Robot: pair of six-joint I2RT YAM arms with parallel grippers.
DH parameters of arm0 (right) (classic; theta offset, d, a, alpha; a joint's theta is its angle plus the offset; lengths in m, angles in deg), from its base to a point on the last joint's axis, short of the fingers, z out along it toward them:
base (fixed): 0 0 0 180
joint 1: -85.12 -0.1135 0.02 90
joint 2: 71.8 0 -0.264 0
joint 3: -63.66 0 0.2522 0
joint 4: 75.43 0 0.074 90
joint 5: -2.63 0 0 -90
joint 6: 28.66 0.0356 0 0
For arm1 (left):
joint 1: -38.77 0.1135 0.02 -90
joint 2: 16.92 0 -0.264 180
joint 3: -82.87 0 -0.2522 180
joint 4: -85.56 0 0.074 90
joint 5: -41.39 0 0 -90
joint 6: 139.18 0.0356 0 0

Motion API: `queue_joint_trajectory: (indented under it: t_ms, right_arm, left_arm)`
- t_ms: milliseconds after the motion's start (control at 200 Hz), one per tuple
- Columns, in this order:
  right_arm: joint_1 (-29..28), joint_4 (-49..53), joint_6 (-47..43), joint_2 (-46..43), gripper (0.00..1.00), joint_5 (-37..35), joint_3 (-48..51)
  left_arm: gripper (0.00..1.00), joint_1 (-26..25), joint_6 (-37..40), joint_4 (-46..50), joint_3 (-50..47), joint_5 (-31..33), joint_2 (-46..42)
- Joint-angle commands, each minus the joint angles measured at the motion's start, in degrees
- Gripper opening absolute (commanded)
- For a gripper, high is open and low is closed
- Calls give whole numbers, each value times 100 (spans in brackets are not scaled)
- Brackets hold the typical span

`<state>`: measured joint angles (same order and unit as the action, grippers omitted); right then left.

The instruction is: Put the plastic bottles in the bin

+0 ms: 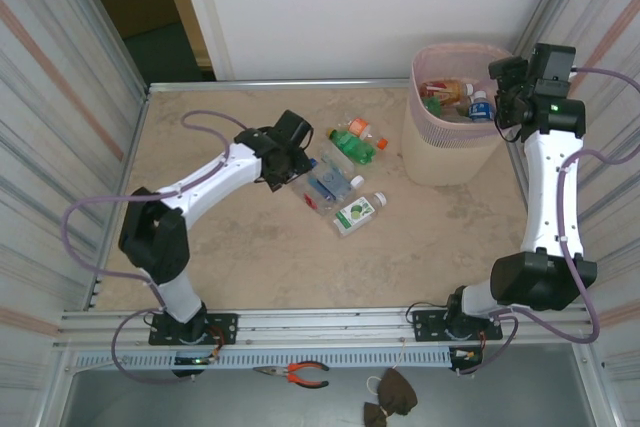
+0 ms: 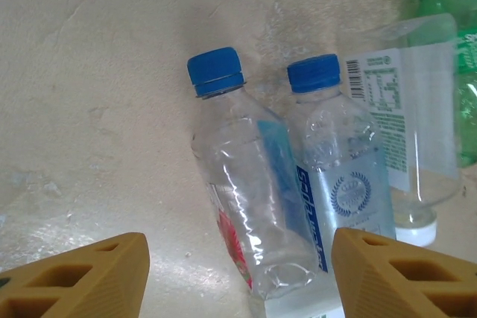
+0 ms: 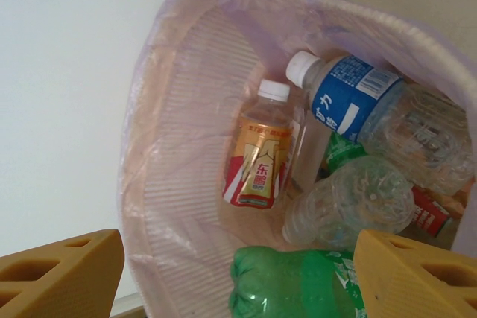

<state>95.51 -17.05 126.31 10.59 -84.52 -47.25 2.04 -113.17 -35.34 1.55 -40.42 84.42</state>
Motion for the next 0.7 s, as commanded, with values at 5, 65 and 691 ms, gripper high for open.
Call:
queue_joint_trajectory:
  t_ms: [5,65,691]
  right_arm:
    - [85,-85,-178,-248,80,-46,49]
    - [116,-81,-187,-308,79,-51,72]
    - [450,-120,-215,-550,78,127,326]
  left_arm:
    - [68,50,-403,437,435,22,336]
    - [68,93,-456,434,552,-42,534]
    - [70,438,-717,311,1079,-755,1785]
